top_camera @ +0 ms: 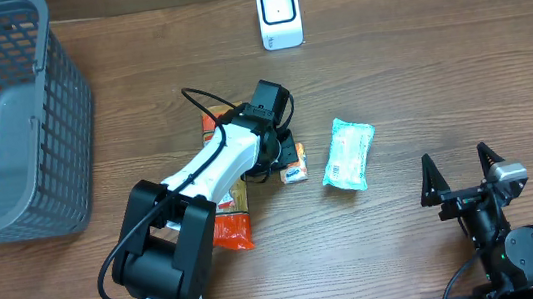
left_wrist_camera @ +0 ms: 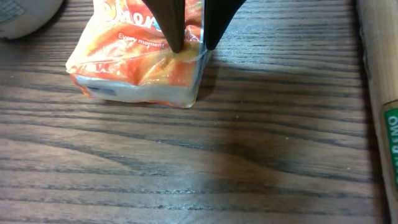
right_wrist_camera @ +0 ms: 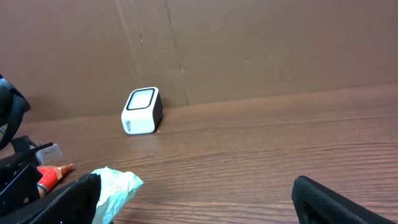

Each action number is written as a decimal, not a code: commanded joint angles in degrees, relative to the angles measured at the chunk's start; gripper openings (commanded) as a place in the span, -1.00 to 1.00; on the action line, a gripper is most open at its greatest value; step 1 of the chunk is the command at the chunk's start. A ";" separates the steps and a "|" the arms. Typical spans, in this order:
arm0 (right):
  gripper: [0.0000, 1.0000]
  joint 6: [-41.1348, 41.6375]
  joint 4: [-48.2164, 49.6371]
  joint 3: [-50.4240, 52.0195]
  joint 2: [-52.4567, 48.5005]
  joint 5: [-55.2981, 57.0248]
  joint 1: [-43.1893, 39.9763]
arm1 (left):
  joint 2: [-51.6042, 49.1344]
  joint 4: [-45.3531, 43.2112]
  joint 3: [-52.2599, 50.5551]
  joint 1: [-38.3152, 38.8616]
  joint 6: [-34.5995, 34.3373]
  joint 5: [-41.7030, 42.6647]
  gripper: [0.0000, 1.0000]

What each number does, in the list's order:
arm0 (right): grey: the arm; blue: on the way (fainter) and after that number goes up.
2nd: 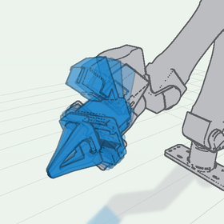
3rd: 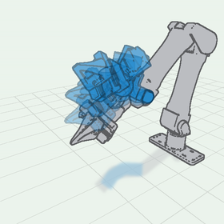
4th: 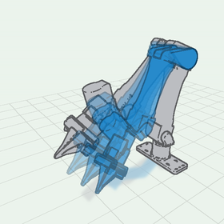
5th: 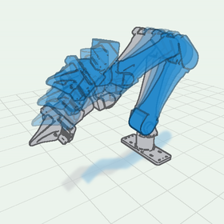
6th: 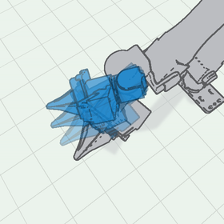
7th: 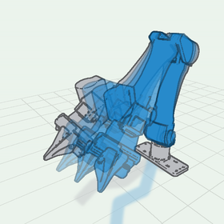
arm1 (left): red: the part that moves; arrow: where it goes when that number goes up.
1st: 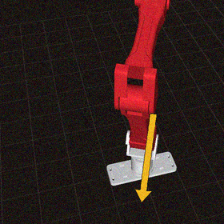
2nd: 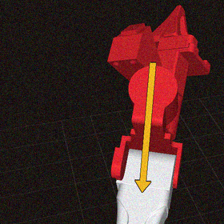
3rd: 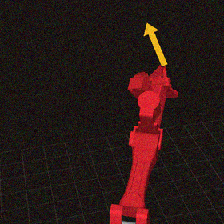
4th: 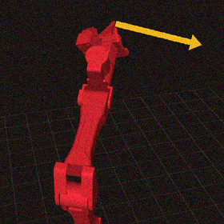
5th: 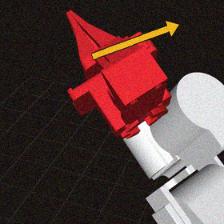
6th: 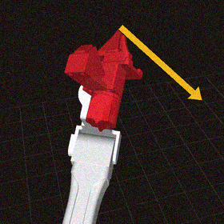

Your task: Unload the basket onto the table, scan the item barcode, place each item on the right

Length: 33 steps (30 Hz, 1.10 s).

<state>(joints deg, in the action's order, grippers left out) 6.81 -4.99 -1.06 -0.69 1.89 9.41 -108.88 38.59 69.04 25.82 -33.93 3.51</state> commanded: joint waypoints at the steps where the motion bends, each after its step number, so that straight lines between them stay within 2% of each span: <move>1: 1.00 -0.24 0.37 0.61 0.46 0.13 -0.22 | -0.50 1.64 -0.46 -0.52 2.67 -4.02 -0.92; 7: 1.00 -0.24 0.37 0.61 0.46 0.13 -0.22 | -0.50 5.46 -0.46 -1.97 2.64 -8.96 -0.92; 24: 1.00 -0.24 0.37 0.61 0.46 0.13 -0.22 | -0.48 8.09 0.44 -4.11 2.69 -8.17 -0.92; 33: 1.00 -0.24 0.37 0.61 0.46 0.13 -0.22 | 3.08 17.22 14.27 -4.11 5.03 -8.22 -0.89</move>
<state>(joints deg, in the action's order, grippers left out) 6.81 -4.97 -1.06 -0.69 1.91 9.41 -108.88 53.91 76.69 21.56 -31.46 -4.34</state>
